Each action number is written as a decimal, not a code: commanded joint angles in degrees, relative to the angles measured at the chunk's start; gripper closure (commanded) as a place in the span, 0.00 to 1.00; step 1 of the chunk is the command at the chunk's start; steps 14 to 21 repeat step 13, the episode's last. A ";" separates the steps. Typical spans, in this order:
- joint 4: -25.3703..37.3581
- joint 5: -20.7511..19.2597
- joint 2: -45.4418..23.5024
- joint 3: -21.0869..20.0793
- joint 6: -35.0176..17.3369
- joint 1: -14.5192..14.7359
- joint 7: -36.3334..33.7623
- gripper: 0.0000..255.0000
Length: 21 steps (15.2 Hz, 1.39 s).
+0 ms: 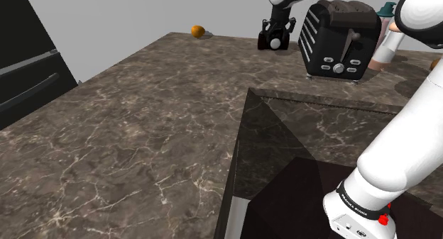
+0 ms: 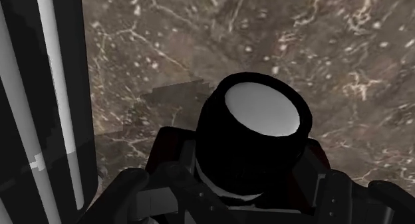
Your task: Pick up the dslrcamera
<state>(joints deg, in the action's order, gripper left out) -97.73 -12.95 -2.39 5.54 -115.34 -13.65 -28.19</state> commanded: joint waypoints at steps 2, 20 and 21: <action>2.30 0.21 -0.09 -0.03 2.12 0.03 0.48 1.00; 10.94 0.85 -1.36 -0.10 9.35 0.10 2.01 1.00; 10.94 0.85 -1.36 -0.10 9.35 0.10 2.01 1.00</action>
